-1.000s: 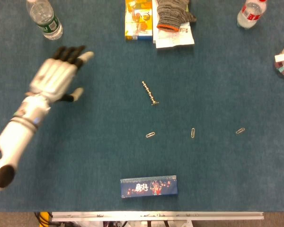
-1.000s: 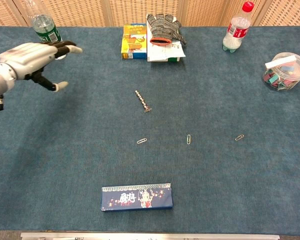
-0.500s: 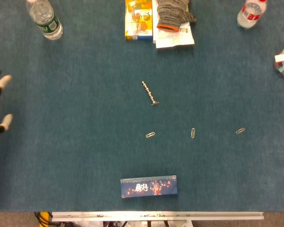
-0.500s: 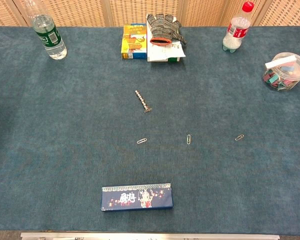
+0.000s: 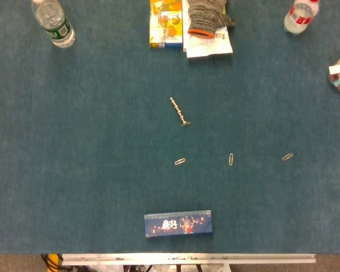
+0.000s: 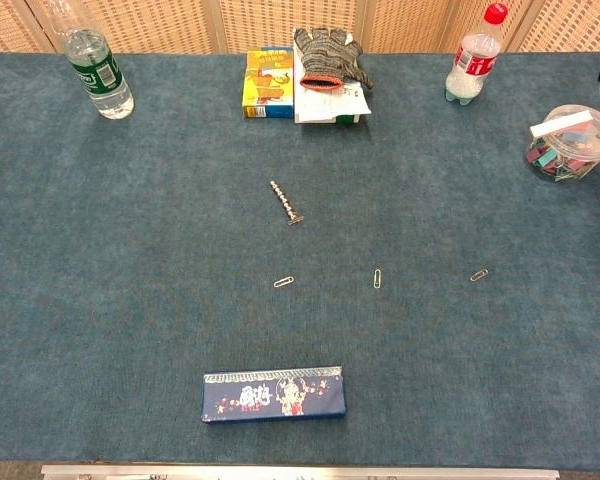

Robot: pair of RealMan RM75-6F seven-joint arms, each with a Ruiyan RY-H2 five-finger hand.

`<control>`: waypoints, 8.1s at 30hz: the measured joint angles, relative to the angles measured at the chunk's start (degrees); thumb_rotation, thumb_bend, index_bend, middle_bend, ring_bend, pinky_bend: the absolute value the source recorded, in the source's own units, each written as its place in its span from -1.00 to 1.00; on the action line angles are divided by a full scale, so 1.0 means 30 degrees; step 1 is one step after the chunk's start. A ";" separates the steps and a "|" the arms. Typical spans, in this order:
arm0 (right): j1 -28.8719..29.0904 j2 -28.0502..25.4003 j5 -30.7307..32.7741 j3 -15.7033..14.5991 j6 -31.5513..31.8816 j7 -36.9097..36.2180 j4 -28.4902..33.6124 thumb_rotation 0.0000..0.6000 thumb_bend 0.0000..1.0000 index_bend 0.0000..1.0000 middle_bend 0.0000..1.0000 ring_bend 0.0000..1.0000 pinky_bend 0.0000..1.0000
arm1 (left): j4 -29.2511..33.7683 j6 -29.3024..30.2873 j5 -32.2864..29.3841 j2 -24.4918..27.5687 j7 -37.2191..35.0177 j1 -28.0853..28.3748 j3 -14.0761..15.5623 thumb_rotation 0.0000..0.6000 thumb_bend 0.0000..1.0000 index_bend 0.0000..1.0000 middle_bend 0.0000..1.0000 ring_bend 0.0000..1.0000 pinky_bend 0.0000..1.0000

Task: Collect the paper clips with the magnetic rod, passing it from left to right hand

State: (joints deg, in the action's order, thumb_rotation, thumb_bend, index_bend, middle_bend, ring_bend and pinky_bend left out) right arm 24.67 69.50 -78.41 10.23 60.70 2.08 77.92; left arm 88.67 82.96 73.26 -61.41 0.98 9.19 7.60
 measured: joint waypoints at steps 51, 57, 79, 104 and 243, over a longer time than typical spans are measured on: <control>0.9567 0.9503 -0.7601 -0.3786 -0.2080 -0.8461 -1.0125 1.00 0.78 -0.40 -0.64 -0.80 -0.56 | -0.1785 -0.2166 -0.0018 -0.0092 -0.1446 -0.2036 -0.2148 1.00 -0.29 -0.85 -1.00 -1.00 -1.00; 0.9966 1.0470 -0.7850 -0.4225 -0.1851 -0.9230 -1.1429 1.00 0.78 -0.40 -0.64 -0.80 -0.56 | -0.1936 -0.2377 -0.0018 -0.0071 -0.1605 -0.2168 -0.2201 1.00 -0.29 -0.85 -1.00 -1.00 -1.00; 1.0984 1.3615 -0.8111 -0.5309 -0.1325 -1.1511 -1.5671 1.00 0.79 -0.40 -0.64 -0.80 -0.56 | -0.3266 -0.3188 0.0065 -0.0498 -0.3014 -0.2605 -0.2339 1.00 -0.29 -0.85 -1.00 -1.00 -1.00; 1.1207 1.4855 -0.8013 -0.6173 -0.1740 -1.1282 -1.7716 1.00 0.79 -0.40 -0.64 -0.82 -0.56 | -0.3852 -0.3520 0.0398 -0.0679 -0.3898 -0.2925 -0.2439 1.00 -0.29 -0.85 -1.00 -1.00 -1.00; 1.2251 1.5886 -0.7282 -0.6076 -0.2759 -1.0318 -1.9215 1.00 0.79 0.06 -0.64 -0.82 -0.56 | -0.3782 -0.3442 0.0547 -0.0744 -0.4477 -0.3661 -0.2594 1.00 -0.29 -0.84 -1.00 -1.00 -1.00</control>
State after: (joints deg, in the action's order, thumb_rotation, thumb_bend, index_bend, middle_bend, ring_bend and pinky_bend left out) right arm 61.43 117.16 -100.26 -8.00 52.43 -28.87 20.27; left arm 77.32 72.63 74.90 -63.65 -12.45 -1.79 -0.18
